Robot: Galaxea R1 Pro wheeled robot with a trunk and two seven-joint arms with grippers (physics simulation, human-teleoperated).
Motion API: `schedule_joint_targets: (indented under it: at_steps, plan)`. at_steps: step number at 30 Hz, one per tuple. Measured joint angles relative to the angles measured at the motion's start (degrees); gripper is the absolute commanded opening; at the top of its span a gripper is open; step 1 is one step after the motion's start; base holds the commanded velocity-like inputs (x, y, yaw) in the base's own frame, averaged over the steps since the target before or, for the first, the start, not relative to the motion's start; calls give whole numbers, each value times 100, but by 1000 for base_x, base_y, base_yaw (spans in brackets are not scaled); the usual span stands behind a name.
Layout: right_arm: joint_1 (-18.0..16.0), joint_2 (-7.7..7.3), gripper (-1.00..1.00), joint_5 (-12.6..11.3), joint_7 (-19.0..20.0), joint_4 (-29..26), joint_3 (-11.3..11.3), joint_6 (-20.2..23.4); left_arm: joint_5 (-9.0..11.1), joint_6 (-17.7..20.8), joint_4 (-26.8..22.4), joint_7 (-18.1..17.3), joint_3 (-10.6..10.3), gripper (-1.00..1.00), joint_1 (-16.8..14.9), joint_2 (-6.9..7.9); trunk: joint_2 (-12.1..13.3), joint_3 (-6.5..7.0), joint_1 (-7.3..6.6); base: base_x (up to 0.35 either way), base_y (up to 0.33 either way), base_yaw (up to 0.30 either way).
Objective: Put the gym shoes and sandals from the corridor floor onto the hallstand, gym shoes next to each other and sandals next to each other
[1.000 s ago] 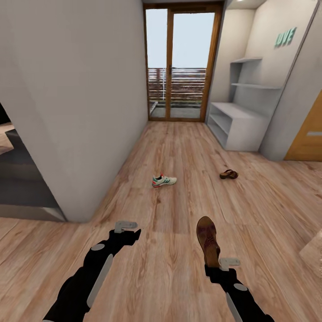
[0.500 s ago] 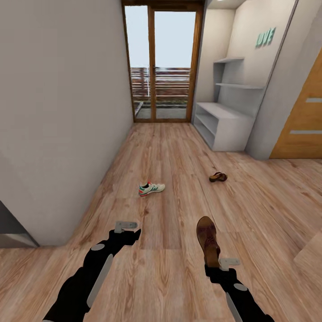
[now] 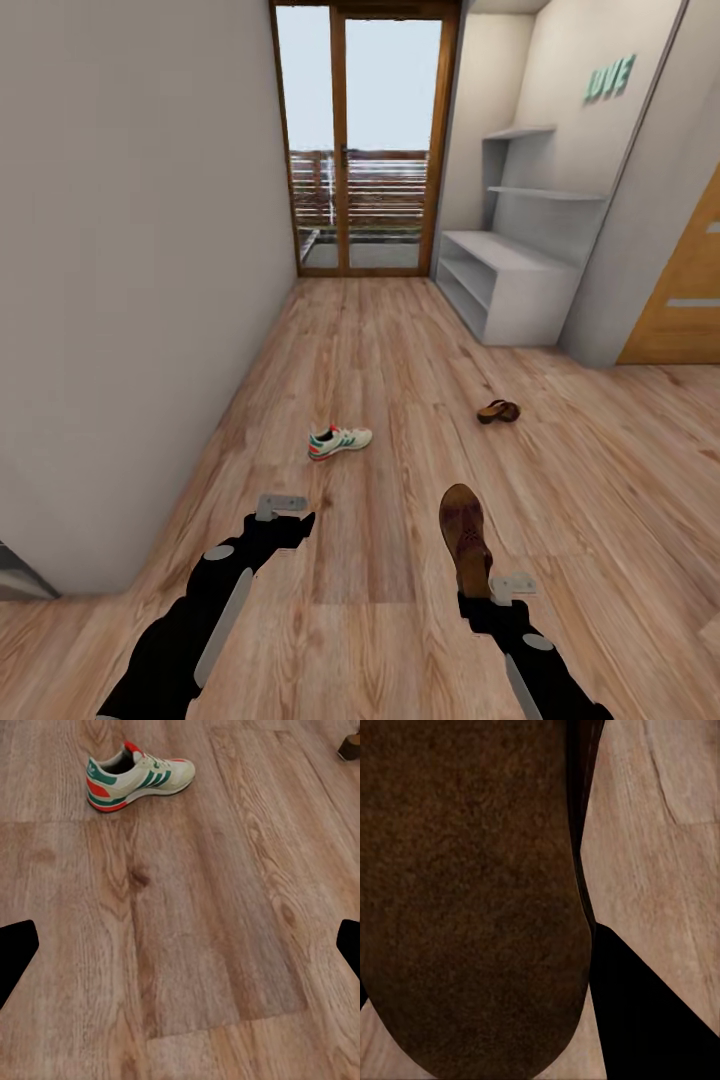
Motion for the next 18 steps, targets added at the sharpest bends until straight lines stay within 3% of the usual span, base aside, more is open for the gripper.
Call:
schedule_joint_targets:
  at_steps: [18]
  plan:
    - [0,0,-100,0,-3,0,0,0,0,0,0,0,0,100,1,0,0,0,0,347,104,-12]
